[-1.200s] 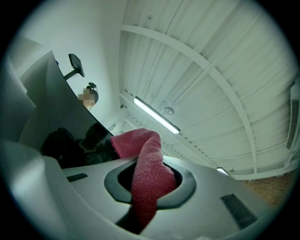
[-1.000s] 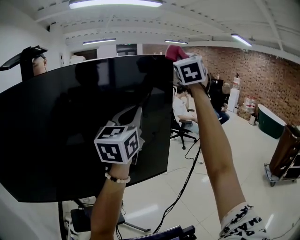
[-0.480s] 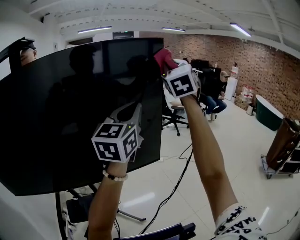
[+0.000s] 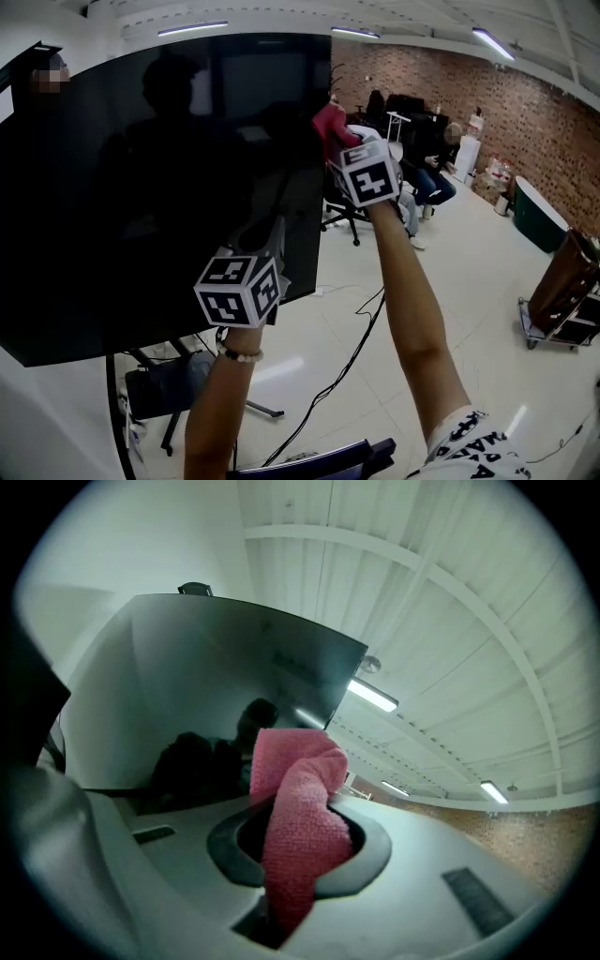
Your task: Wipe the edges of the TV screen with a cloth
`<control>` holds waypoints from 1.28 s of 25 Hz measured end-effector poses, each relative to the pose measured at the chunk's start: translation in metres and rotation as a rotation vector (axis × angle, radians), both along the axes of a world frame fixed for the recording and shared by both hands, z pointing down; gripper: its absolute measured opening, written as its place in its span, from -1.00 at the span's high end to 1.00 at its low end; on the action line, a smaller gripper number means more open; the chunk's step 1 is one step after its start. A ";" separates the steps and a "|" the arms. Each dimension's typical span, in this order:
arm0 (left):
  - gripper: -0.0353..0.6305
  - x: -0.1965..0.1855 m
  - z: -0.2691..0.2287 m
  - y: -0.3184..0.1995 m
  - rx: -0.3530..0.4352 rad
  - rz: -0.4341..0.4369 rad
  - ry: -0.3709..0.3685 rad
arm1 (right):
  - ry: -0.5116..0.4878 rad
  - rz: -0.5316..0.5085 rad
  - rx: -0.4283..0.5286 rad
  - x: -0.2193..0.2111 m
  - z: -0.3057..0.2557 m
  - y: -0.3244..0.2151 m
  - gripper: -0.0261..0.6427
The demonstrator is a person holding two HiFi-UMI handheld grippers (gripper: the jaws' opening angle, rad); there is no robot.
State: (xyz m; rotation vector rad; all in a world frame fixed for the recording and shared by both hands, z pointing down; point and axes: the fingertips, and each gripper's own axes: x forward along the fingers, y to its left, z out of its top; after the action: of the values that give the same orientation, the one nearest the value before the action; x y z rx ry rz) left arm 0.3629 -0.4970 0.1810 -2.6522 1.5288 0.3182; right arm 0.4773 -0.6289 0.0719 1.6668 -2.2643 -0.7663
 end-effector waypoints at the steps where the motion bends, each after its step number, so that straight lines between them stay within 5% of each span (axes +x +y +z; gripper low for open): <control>1: 0.88 0.000 0.009 -0.001 -0.012 -0.006 0.007 | 0.004 -0.005 -0.013 -0.001 0.013 -0.001 0.74; 11: 0.88 0.007 0.109 -0.011 -0.150 -0.043 0.056 | -0.014 -0.072 -0.122 -0.003 0.137 -0.002 0.74; 32: 0.88 0.001 0.298 -0.009 -0.416 -0.068 0.138 | -0.046 -0.094 -0.541 -0.007 0.433 -0.009 0.74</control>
State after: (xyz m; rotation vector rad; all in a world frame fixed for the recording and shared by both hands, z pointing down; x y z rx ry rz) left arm 0.3637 -0.5063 0.4794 -2.9244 1.9084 0.2003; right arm 0.4702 -0.6377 0.5048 1.3372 -2.3137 -0.1033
